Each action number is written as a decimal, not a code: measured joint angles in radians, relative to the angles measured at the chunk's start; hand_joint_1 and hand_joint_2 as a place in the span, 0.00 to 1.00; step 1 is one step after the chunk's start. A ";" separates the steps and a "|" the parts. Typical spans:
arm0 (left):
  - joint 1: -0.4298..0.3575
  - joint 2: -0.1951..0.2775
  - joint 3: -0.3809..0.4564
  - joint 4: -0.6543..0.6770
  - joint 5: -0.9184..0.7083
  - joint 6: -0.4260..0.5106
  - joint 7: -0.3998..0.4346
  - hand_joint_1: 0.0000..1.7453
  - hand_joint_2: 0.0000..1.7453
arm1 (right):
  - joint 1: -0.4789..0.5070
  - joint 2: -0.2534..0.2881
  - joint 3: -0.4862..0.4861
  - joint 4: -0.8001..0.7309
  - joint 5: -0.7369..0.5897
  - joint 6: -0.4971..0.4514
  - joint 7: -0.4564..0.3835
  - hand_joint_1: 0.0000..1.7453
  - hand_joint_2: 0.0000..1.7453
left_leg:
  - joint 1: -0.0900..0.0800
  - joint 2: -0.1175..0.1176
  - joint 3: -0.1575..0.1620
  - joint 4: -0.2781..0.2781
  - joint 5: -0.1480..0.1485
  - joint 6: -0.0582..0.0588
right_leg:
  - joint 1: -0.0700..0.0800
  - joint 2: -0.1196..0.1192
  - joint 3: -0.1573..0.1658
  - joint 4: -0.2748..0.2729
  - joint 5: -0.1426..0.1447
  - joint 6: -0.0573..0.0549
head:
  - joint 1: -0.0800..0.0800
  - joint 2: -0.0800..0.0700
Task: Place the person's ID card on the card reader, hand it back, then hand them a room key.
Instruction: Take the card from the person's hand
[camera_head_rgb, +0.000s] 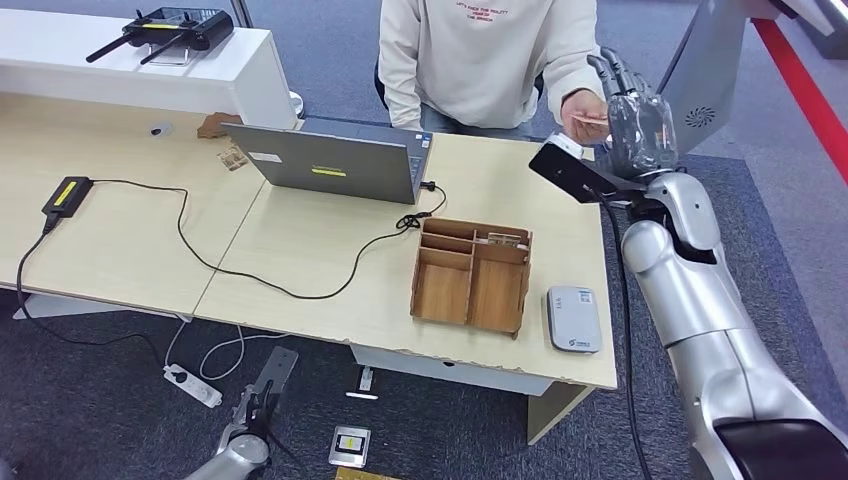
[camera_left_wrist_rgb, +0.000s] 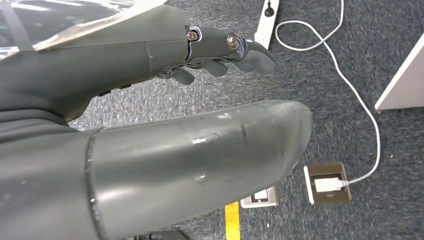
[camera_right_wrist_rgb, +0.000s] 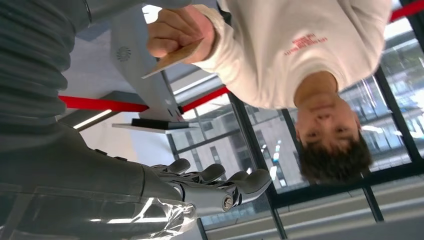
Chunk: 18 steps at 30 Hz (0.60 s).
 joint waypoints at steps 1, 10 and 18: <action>0.000 0.000 0.000 -0.001 -0.002 -0.001 0.003 0.00 0.00 | -0.006 0.001 0.005 0.022 0.009 0.005 0.007 0.00 1.00 | 0.000 0.000 0.000 0.000 0.000 0.000 | 0.000 0.000 0.000 0.000 0.000 0.000 | 0.000 0.000; 0.003 0.001 0.001 -0.015 -0.017 -0.003 0.025 0.00 0.00 | -0.032 0.010 0.034 0.163 0.032 0.026 0.033 0.00 1.00 | 0.000 0.000 0.000 0.000 0.000 0.000 | 0.000 0.000 0.000 0.000 0.000 0.000 | 0.000 0.000; 0.018 0.005 0.002 -0.044 -0.058 -0.002 0.056 0.00 0.00 | -0.043 0.009 0.037 0.216 0.043 0.015 0.046 0.00 1.00 | 0.000 0.000 0.000 0.000 0.000 0.000 | 0.000 0.000 0.000 0.000 0.000 0.000 | 0.000 0.000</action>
